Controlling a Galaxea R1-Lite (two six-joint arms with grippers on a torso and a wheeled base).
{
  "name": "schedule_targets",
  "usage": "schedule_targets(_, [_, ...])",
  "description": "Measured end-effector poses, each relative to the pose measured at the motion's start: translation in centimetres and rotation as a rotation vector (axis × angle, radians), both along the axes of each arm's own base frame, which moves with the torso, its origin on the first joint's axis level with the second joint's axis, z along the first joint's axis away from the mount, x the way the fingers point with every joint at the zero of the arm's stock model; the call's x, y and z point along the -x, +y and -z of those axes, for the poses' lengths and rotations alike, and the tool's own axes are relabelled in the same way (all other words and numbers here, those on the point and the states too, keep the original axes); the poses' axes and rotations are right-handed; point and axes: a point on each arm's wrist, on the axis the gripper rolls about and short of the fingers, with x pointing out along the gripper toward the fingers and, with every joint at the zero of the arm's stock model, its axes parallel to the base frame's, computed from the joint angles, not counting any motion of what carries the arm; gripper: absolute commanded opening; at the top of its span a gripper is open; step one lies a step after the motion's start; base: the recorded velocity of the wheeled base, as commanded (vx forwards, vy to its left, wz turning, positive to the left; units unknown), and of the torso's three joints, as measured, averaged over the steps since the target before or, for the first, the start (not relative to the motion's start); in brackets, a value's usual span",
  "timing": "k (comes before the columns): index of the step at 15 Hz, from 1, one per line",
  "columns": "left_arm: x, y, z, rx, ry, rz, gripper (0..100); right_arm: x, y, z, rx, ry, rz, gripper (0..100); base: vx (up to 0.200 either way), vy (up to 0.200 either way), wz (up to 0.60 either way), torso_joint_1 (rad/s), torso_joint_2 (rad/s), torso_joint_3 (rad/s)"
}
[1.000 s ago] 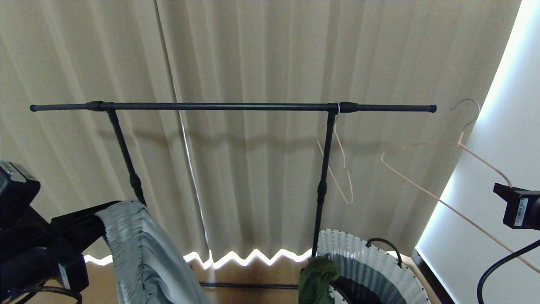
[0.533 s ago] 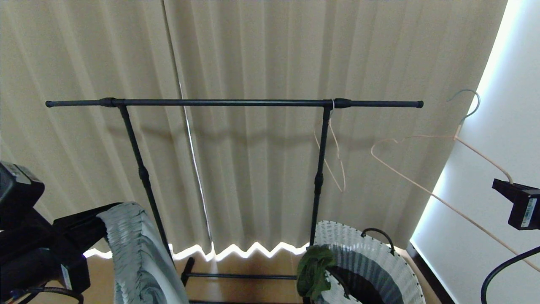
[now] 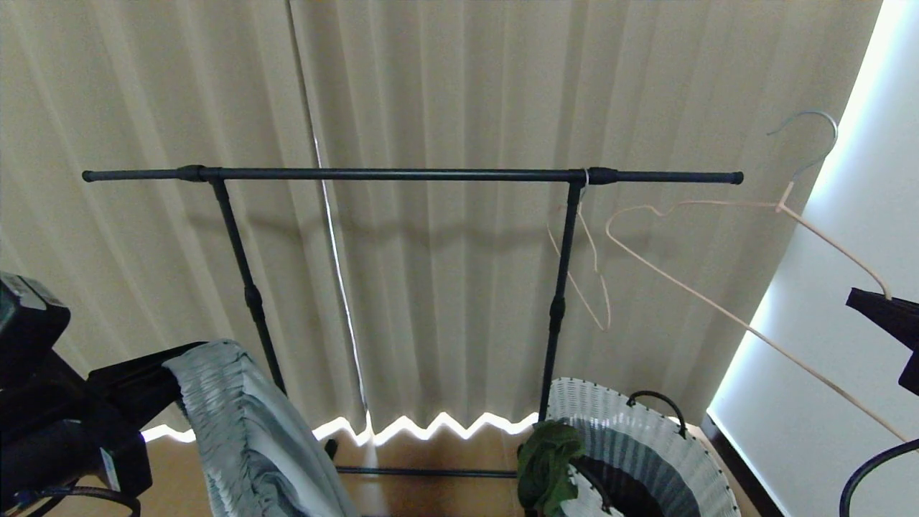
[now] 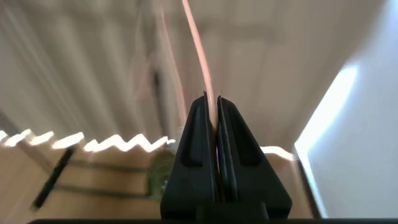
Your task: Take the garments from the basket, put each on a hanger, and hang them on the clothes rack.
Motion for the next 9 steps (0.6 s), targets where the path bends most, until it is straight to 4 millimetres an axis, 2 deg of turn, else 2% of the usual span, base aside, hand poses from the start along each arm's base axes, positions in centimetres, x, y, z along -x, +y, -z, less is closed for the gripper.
schedule_targets(7, [-0.1, 0.1, 0.0, -0.002, -0.003, -0.009, 0, 0.4, 0.7, 0.1, -0.001, 0.001, -0.064, 0, 0.0, 0.2, 0.0, 0.002, 0.0, 0.003])
schedule_targets(9, [0.0, 0.1, 0.1, -0.008, 0.001, -0.009, 0, 0.4, 1.1, 0.4, 0.0, 0.014, -0.097, 0, 0.0, 0.0, 0.0, 0.0, 0.0, 0.0])
